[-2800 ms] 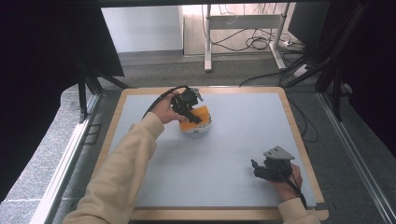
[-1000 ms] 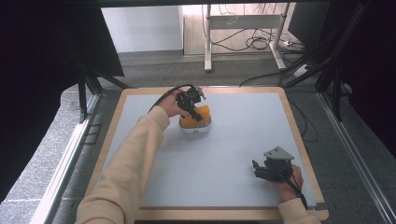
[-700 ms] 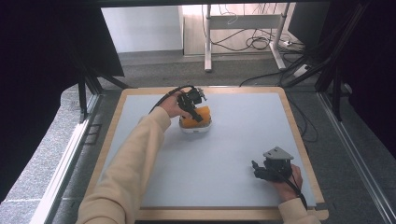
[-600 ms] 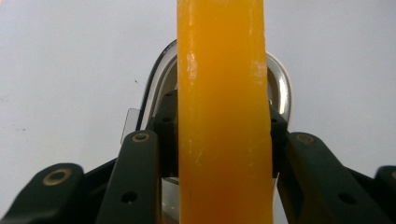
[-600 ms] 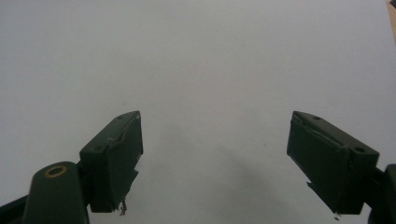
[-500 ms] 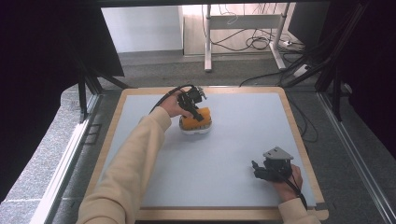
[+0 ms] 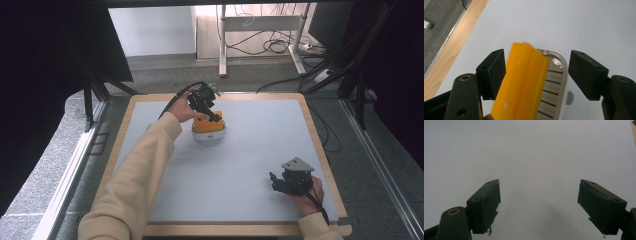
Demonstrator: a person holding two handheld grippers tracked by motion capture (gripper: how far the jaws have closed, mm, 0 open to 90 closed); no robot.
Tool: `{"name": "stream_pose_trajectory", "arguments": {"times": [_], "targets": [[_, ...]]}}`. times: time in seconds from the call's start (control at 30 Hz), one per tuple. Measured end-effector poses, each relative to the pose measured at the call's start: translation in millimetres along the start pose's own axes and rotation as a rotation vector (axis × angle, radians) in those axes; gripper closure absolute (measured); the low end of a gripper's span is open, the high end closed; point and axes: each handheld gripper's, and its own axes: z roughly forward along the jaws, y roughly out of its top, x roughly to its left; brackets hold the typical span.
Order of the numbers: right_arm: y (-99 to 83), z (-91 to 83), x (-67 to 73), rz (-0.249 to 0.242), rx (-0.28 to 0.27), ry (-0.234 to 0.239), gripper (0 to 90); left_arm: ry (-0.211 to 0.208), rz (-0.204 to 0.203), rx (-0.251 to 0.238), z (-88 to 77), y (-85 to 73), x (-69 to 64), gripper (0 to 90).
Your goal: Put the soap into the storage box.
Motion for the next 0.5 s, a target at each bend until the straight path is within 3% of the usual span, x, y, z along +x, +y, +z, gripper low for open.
{"name": "stream_pose_trajectory", "arguments": {"times": [0.1, 0.3, 0.5], "targets": [[-0.4, 0.5, -0.7, 0.001, 0.003, 0.001, 18.6, 0.033, -0.03, -0.004, -9.0, -4.2, -5.3, 28.3], [0.5, -0.8, 0.5, 0.001, 0.0, -0.001, 18.6, 0.042, -0.05, -0.049, -25.2, -14.7, -14.2, 26.0], [0.9, -0.9, 0.2, -0.001, -0.005, -0.003, 18.6, 0.042, -0.091, -0.123, -42.5, -41.8, -35.2, 26.1]]}}
